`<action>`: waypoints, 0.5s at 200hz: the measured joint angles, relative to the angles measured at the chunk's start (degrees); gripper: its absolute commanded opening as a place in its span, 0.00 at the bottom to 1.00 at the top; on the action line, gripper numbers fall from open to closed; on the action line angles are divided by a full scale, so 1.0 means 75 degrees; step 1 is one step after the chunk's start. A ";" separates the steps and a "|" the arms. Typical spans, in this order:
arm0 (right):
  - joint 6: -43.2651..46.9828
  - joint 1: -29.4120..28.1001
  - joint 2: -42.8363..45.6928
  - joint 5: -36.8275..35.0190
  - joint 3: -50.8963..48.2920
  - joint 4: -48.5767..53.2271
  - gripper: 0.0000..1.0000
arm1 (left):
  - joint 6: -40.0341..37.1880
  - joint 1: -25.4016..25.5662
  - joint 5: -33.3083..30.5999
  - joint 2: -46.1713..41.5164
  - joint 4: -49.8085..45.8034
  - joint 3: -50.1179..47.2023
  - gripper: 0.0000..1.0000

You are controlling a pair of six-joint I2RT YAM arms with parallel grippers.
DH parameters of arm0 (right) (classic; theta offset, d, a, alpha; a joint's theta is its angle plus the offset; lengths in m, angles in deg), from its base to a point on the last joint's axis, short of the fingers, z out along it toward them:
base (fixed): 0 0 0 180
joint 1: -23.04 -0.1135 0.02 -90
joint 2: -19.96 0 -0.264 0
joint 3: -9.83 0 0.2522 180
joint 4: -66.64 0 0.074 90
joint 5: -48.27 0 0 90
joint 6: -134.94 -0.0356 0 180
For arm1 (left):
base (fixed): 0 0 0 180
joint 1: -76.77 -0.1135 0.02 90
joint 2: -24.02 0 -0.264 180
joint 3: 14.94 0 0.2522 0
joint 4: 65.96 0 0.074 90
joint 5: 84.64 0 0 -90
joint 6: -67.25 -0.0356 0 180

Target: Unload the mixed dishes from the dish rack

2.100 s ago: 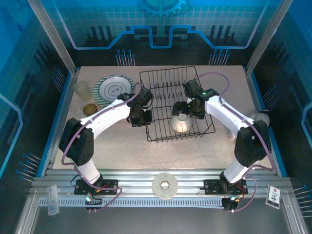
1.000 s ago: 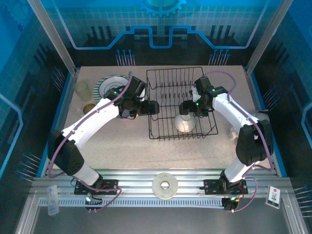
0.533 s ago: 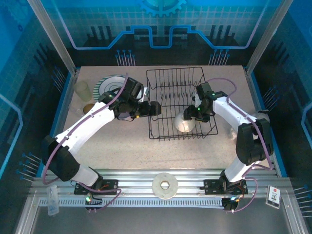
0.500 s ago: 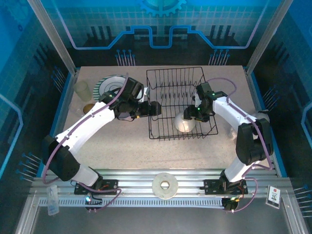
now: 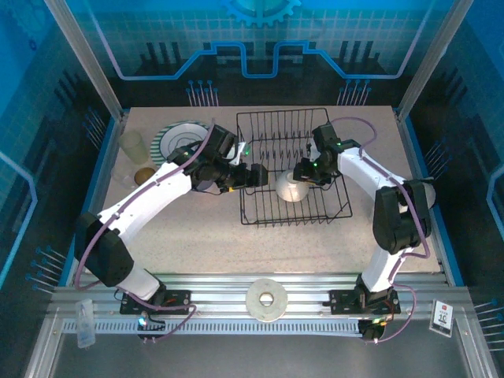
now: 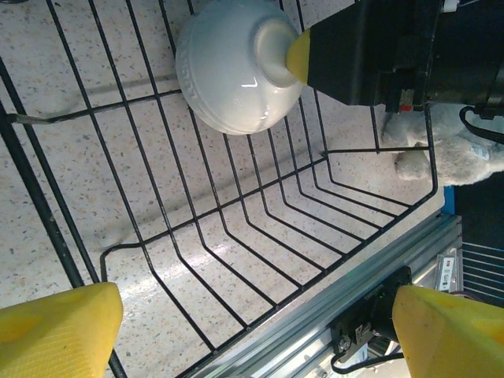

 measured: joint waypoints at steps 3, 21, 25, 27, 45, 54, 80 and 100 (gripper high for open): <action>-0.0017 0.0000 0.0000 0.0000 0.0000 -0.0003 0.50 | 0.0006 0.0000 0.0006 0.0009 0.0012 0.0000 0.90; -0.0067 0.0017 0.0149 0.0050 -0.0178 -0.0149 0.59 | 0.0044 0.0000 0.0093 0.0055 0.0114 0.0003 0.90; -0.0114 0.0032 0.0213 0.0073 -0.0251 -0.0187 0.62 | 0.0064 0.0000 0.0122 0.0085 0.0143 0.0012 0.90; -0.0093 0.0041 0.0256 0.0096 -0.0297 -0.0233 0.64 | 0.0087 0.0003 0.0140 0.0105 0.0149 0.0020 0.90; -0.0245 0.0169 0.0656 0.0420 -0.0752 -0.0597 0.70 | 0.0233 0.0047 0.0233 0.0379 0.0291 0.0189 0.91; -0.0286 0.0259 0.0825 0.0618 -0.0950 -0.0801 0.71 | 0.0291 0.0090 0.0289 0.0574 0.0382 0.0329 0.92; -0.0388 0.0466 0.0854 0.1008 -0.1195 -0.1250 0.73 | 0.0458 0.0192 0.0405 0.1061 0.0533 0.0609 0.97; -0.0463 0.0565 0.0734 0.1265 -0.1367 -0.1568 0.75 | 0.0592 0.0221 0.0399 0.1343 0.0542 0.0761 0.99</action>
